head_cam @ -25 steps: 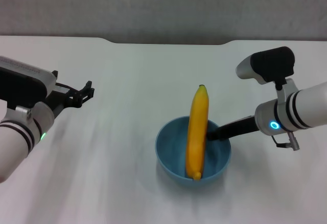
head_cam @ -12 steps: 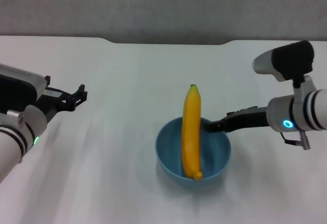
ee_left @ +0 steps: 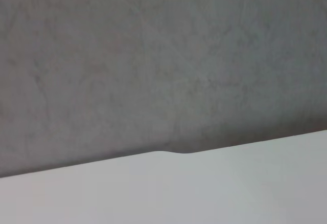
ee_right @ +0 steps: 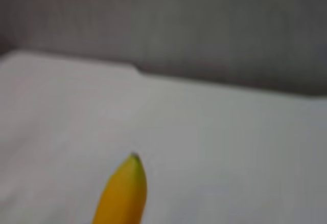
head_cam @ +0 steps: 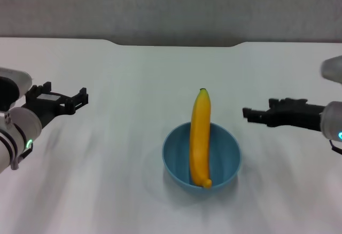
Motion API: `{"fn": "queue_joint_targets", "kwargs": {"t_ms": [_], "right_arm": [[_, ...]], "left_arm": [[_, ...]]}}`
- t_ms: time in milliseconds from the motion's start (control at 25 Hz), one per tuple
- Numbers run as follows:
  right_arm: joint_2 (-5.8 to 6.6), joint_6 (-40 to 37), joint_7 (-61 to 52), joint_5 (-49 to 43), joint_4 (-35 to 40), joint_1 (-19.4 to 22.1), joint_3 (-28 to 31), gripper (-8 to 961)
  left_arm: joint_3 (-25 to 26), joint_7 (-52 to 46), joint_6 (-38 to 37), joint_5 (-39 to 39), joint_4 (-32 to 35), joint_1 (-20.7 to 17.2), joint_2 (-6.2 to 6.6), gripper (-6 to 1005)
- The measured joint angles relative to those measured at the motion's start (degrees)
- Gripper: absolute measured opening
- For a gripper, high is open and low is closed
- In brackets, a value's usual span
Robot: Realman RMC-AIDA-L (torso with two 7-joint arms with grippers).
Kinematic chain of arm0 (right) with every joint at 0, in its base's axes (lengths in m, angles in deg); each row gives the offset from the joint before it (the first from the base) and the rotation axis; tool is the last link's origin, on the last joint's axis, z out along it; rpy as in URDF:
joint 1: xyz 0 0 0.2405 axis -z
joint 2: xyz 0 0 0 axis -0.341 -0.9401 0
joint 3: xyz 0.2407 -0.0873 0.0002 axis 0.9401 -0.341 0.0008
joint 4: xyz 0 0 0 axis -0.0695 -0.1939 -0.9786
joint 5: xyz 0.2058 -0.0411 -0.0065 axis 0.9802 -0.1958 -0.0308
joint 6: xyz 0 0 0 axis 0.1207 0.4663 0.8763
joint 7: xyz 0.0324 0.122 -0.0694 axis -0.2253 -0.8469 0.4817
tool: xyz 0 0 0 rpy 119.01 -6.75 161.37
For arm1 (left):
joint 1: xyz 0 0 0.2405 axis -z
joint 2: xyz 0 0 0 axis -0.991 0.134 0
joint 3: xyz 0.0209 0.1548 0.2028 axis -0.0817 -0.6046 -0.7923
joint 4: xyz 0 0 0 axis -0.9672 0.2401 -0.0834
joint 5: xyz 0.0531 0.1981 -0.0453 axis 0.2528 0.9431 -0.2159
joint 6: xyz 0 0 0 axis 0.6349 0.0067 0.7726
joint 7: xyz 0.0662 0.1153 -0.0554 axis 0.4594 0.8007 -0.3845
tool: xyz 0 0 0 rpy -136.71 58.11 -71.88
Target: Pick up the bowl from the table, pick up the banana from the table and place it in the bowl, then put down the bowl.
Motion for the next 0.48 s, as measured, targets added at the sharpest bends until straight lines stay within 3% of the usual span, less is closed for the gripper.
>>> {"fn": "queue_joint_targets", "kwargs": {"t_ms": [80, 160, 240, 280, 480], "right_arm": [[-0.02, 1.4, 11.0, 11.7, 0.5, 3.2, 0.4, 857], [-0.02, 1.5, 14.6, 15.5, 0.4, 3.9, 0.6, 857], [-0.06, 1.6, 29.5, 30.5, -1.8, 6.5, 1.2, 856], [-0.06, 1.6, 29.5, 30.5, -1.8, 6.5, 1.2, 856], [-0.17, -1.1, 51.4, 52.3, -9.8, 8.0, 0.9, 856]], "left_arm": [[0.0, 0.1, 0.4, -0.6, 0.0, -0.2, 0.0, 827], [0.0, 0.2, 0.9, -0.7, 0.0, -0.4, -0.02, 825], [-0.2, 0.3, 1.4, -0.7, 0.0, -0.4, -0.07, 823], [-0.4, 0.3, 1.6, -0.8, -0.1, -0.5, -0.12, 822], [-0.8, 0.4, 3.1, -0.8, -0.4, -0.5, -0.18, 818]]}}
